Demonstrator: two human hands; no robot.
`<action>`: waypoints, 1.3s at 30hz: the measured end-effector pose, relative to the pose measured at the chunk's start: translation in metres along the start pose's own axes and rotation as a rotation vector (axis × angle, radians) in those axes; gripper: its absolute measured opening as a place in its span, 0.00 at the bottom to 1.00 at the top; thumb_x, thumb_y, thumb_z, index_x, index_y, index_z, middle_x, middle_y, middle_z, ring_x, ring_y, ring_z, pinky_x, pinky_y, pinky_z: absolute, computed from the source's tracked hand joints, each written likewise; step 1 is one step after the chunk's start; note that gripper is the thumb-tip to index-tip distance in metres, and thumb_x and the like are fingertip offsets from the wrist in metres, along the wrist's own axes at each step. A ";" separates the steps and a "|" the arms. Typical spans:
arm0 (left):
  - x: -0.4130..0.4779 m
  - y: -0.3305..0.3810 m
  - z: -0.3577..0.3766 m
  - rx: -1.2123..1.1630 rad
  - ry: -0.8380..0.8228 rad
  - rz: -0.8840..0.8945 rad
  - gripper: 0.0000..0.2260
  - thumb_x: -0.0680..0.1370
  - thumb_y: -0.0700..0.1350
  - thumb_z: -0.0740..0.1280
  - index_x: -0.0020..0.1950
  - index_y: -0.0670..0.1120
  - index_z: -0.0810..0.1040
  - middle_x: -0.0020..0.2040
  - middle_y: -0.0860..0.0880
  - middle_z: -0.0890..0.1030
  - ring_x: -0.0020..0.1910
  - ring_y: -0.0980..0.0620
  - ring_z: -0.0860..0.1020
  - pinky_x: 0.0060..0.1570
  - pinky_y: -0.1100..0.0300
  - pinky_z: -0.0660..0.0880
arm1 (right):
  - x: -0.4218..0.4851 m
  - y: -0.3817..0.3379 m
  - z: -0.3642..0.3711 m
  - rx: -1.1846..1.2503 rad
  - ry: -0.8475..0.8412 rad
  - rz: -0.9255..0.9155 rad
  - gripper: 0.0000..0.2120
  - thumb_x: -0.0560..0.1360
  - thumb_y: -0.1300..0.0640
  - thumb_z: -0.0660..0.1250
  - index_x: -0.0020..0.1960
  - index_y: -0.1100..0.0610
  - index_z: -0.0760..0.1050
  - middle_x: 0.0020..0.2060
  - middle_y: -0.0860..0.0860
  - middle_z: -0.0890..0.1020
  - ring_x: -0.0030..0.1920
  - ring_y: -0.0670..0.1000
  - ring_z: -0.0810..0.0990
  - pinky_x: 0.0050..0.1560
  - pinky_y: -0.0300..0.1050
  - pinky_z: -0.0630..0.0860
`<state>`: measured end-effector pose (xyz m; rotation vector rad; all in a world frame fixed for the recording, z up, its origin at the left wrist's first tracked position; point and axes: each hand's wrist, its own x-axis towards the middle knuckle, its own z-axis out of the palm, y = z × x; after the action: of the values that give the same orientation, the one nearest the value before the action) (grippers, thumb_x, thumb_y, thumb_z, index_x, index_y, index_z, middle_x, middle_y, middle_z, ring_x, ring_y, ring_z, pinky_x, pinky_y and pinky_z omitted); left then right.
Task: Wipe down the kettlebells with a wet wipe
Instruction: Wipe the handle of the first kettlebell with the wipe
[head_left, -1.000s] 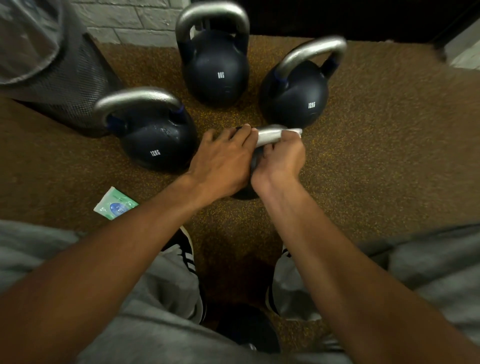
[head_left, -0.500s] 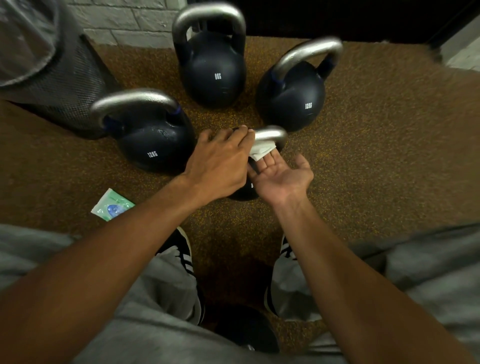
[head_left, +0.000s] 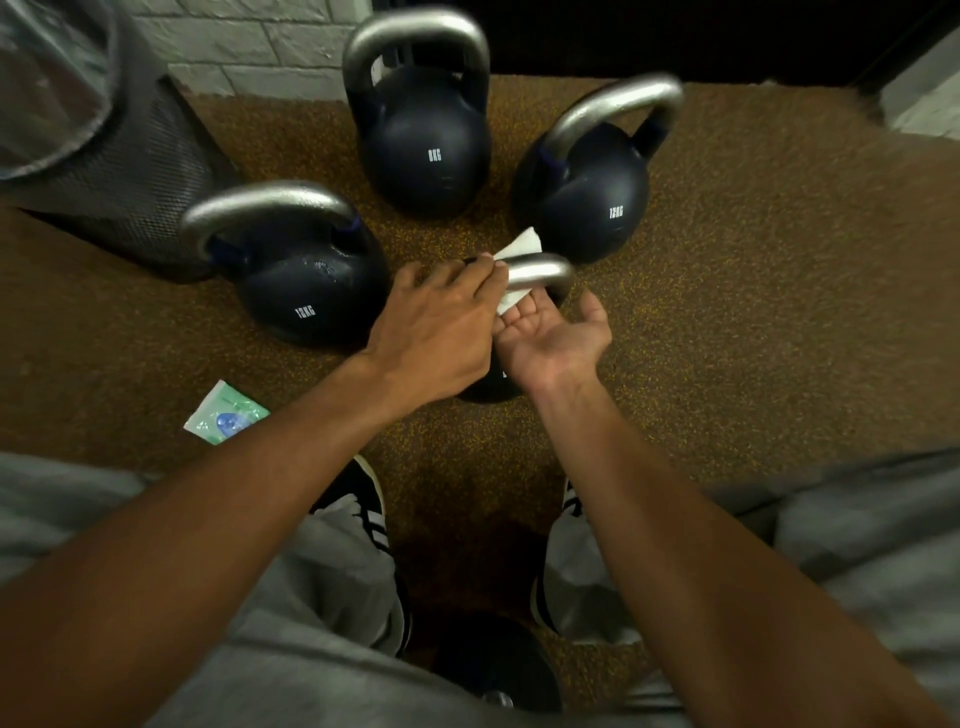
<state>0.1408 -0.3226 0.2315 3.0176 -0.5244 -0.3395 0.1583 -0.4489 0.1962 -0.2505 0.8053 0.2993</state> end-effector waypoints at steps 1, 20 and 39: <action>0.000 0.000 -0.001 -0.003 -0.005 -0.001 0.27 0.83 0.47 0.57 0.82 0.44 0.59 0.81 0.43 0.63 0.77 0.42 0.66 0.74 0.38 0.63 | -0.004 0.000 -0.003 0.002 -0.006 0.005 0.33 0.81 0.40 0.55 0.69 0.67 0.73 0.60 0.65 0.82 0.63 0.62 0.80 0.63 0.56 0.76; -0.016 0.000 -0.006 -0.180 0.414 -0.005 0.13 0.80 0.49 0.64 0.62 0.46 0.76 0.57 0.44 0.79 0.53 0.44 0.78 0.48 0.48 0.75 | -0.040 -0.010 0.025 -0.225 0.091 -0.011 0.28 0.85 0.50 0.48 0.78 0.67 0.60 0.74 0.64 0.69 0.73 0.60 0.71 0.77 0.54 0.63; 0.009 0.044 0.014 0.030 -0.009 -0.132 0.34 0.82 0.53 0.59 0.83 0.41 0.50 0.83 0.40 0.54 0.82 0.42 0.54 0.75 0.34 0.59 | -0.026 -0.085 0.000 -1.822 0.182 -0.392 0.09 0.82 0.52 0.61 0.53 0.47 0.80 0.53 0.49 0.84 0.53 0.52 0.82 0.55 0.53 0.78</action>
<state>0.1311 -0.3675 0.2204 3.0884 -0.3339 -0.3555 0.1716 -0.5323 0.2247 -2.1301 0.4172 0.5712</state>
